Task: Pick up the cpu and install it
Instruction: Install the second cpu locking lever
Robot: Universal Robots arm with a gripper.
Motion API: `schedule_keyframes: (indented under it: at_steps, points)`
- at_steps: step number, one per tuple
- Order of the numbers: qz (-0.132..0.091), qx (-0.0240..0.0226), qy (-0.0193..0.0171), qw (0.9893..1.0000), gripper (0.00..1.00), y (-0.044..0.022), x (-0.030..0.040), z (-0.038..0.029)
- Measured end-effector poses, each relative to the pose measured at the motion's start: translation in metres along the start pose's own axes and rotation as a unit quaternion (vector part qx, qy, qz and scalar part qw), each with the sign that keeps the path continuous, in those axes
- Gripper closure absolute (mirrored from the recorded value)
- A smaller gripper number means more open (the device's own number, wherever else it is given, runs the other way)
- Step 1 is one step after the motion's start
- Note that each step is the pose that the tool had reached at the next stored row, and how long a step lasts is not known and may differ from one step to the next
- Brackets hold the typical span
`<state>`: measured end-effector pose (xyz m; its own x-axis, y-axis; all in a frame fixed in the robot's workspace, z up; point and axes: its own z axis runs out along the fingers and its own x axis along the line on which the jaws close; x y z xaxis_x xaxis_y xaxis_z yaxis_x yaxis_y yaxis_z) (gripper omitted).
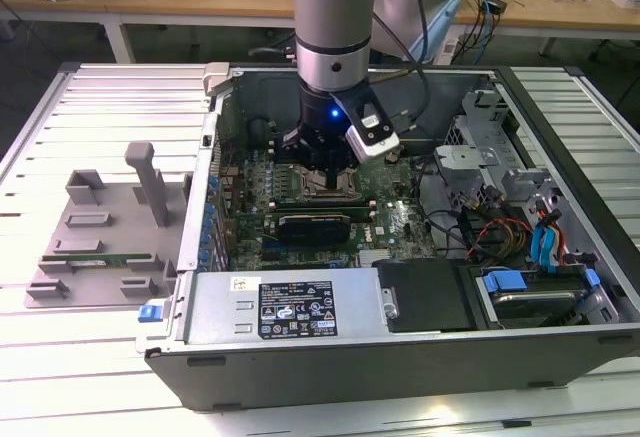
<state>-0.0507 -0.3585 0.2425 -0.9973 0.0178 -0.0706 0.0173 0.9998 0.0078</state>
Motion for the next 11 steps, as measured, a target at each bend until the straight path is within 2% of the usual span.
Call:
schedule_keyframes:
  at_steps: [1,3,5,6,11]
  points:
    - [0.000,-0.0039,0.0000,1.0000,0.89,-0.0010,0.0014,0.0000]
    - [0.000,-0.0071,0.0001,1.0000,0.89,-0.0021,0.0033,0.0000]
    - [0.001,-0.0138,0.0002,0.9999,0.89,-0.0047,0.0041,0.0002]
    - [0.001,-0.0157,0.0002,0.9999,0.89,-0.0049,0.0047,0.0005]
    - [0.001,-0.0162,0.0002,0.9999,0.89,-0.0054,0.0069,0.0014]
